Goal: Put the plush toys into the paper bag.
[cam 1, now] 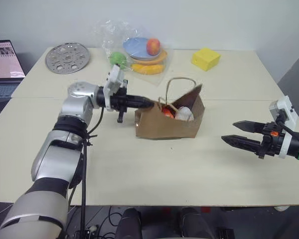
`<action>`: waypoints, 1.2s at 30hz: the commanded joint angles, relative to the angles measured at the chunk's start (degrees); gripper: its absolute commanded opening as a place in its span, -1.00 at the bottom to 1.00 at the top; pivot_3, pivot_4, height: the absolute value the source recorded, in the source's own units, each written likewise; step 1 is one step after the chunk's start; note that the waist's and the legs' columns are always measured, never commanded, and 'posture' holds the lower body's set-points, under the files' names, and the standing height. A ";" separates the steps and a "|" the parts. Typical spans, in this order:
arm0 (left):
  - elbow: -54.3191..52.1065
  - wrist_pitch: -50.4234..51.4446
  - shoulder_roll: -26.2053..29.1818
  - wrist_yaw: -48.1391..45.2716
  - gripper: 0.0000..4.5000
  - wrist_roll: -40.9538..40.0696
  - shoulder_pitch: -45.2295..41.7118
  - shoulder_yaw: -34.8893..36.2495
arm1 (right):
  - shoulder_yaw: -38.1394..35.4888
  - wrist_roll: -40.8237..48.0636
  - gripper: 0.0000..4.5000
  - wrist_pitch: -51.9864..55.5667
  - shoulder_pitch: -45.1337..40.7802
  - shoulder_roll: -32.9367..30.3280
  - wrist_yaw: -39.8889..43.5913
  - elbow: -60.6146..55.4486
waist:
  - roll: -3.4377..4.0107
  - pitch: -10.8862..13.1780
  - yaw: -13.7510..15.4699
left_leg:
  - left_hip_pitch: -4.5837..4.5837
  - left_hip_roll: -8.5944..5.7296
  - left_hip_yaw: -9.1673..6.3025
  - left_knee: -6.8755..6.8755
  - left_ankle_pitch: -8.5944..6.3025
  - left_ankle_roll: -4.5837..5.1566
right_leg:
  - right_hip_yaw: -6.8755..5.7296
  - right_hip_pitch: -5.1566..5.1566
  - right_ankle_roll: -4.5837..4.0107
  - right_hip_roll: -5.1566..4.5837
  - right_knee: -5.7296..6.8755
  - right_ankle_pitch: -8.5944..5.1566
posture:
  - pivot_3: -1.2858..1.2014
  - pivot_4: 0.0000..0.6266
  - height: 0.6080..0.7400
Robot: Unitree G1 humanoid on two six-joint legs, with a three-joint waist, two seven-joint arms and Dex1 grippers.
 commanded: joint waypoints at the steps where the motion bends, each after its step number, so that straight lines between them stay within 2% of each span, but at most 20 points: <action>1: 2.70 -2.96 -0.66 -0.31 -0.98 0.00 -0.96 -0.07 | -2.23 0.72 1.00 -0.15 0.11 -0.15 0.33 -1.54 | 0.00 0.00 0.10 | -0.02 0.00 0.00 0.01 0.00 0.00 | 0.00 0.00 0.00 0.00 -0.01 0.00 | 0.03 -0.52 1.00; 6: 6.77 -4.47 -2.19 -0.31 -0.98 1.37 -3.67 3.99 | -2.14 0.76 1.00 -0.14 -0.02 -0.07 0.14 -1.55 | -0.01 0.00 0.37 | -0.04 -0.02 -0.02 0.00 0.00 0.00 | -0.03 0.01 0.00 -0.01 -0.02 0.00 | 0.03 -0.52 1.00; 9: 6.92 -4.78 -1.72 -0.31 -0.75 2.11 -4.92 4.85 | -1.55 0.40 1.00 -0.41 -0.40 0.09 0.10 -1.23 | -0.01 0.00 0.19 | -0.05 -0.02 -0.02 0.01 0.00 0.00 | -0.03 0.00 0.00 -0.01 -0.02 0.00 | 0.03 -0.52 1.00; 21: 1.04 -1.46 1.85 -0.31 0.79 0.74 -3.76 5.03 | 2.50 -3.27 1.00 -2.31 -3.99 2.03 1.27 0.99 | 0.00 0.00 -0.09 | -0.04 -0.01 -0.01 -0.02 0.00 0.00 | -0.02 -0.04 0.00 0.00 -0.01 0.00 | 0.03 -0.52 1.00; 23: 0.20 -1.08 2.45 -0.31 0.99 0.83 -3.41 5.73 | 3.05 -4.07 1.00 -2.62 -4.45 2.41 1.40 1.31 | 0.00 0.00 -0.07 | -0.04 0.00 -0.01 -0.03 0.00 0.00 | -0.03 -0.04 0.00 0.00 -0.01 0.00 | 0.03 -0.52 1.00; 30: -2.68 1.29 2.90 -0.31 0.99 4.04 -0.56 8.34 | 4.88 -5.98 1.00 -3.18 -6.81 4.31 1.24 2.68 | 0.00 0.00 -0.07 | -0.04 0.00 -0.01 -0.01 0.00 0.00 | -0.02 -0.04 0.00 -0.01 0.00 0.00 | 0.03 -0.52 1.00; 34: -8.69 7.26 1.50 1.03 0.99 3.66 5.56 10.49 | 5.17 -6.88 1.00 -3.28 -7.15 5.08 1.34 2.82 | 0.00 0.00 -0.08 | -0.02 0.02 -0.01 -0.04 0.00 0.00 | -0.03 -0.04 0.00 -0.01 0.01 0.00 | 0.03 -0.52 1.00; 36: -7.71 5.70 0.71 2.08 0.99 5.83 6.07 10.67 | 5.35 -7.25 1.00 -3.13 -7.53 5.19 1.38 2.94 | 0.00 0.00 -0.03 | -0.02 0.02 -0.02 -0.03 0.00 0.00 | -0.05 -0.05 0.00 0.00 0.02 0.00 | 0.03 -0.52 1.00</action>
